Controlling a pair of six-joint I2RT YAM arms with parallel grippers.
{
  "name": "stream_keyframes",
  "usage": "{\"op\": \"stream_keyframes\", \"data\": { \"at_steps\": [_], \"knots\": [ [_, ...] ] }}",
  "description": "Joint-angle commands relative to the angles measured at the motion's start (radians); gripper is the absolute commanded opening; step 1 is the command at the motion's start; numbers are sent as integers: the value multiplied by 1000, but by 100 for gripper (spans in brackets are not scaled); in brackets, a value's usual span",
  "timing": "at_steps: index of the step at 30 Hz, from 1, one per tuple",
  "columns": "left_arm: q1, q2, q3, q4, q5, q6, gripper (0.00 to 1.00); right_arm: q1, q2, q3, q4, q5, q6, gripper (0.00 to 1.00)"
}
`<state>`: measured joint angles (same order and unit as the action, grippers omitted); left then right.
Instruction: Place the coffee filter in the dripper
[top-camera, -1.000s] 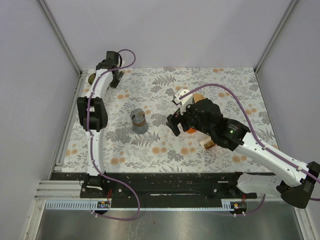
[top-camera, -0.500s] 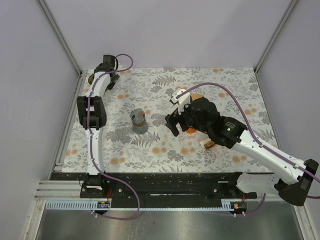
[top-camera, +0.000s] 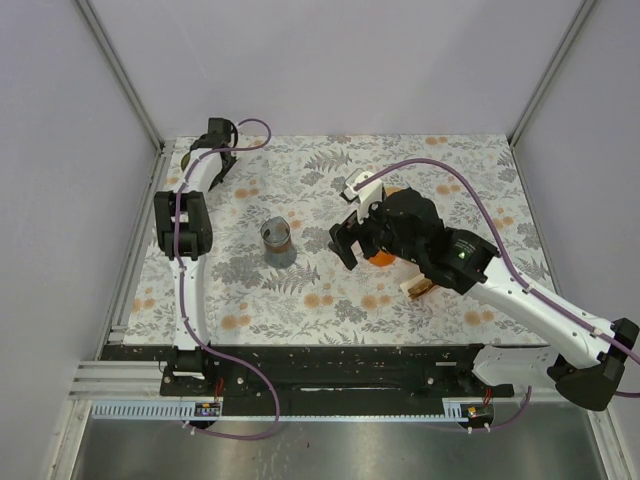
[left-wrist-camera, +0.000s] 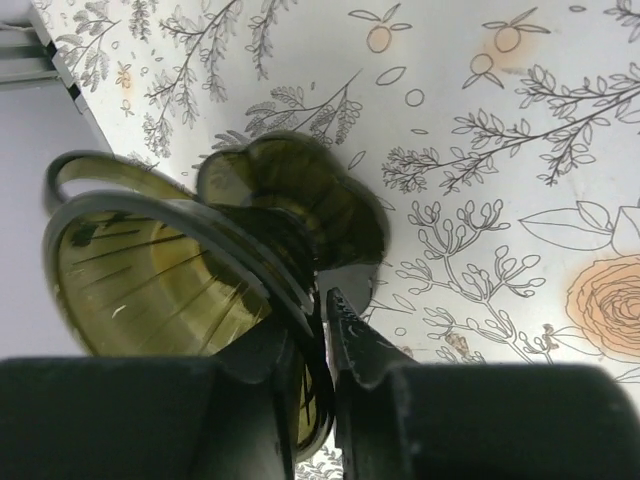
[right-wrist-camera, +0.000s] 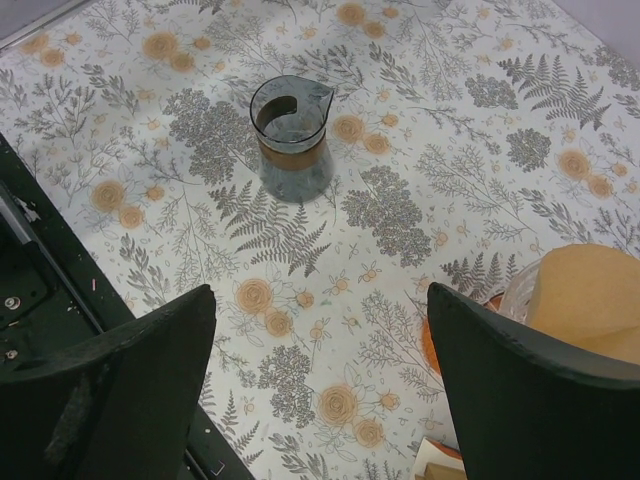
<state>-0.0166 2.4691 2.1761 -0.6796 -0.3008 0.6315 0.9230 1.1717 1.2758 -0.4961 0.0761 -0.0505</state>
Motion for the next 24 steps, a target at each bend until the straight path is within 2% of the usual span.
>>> {"op": "stream_keyframes", "data": {
  "at_steps": [1,2,7,14,20,24],
  "knots": [
    [7,-71,5,-24,51,-15,5,8,-36,28,14,-25,8,95],
    [7,-82,1,-23,49,-24,0,7,-46,20,16,-27,11,95],
    [0,-243,-70,-52,87,-61,0,7,-95,-3,19,-19,21,95],
    [-74,-585,-344,-72,167,-10,0,7,-110,-18,11,74,44,96],
    [-153,-840,-392,-286,327,48,0,7,-96,23,-50,183,123,98],
    [-285,-975,-433,-403,345,85,0,5,-103,39,-82,252,162,99]
  ]
}}
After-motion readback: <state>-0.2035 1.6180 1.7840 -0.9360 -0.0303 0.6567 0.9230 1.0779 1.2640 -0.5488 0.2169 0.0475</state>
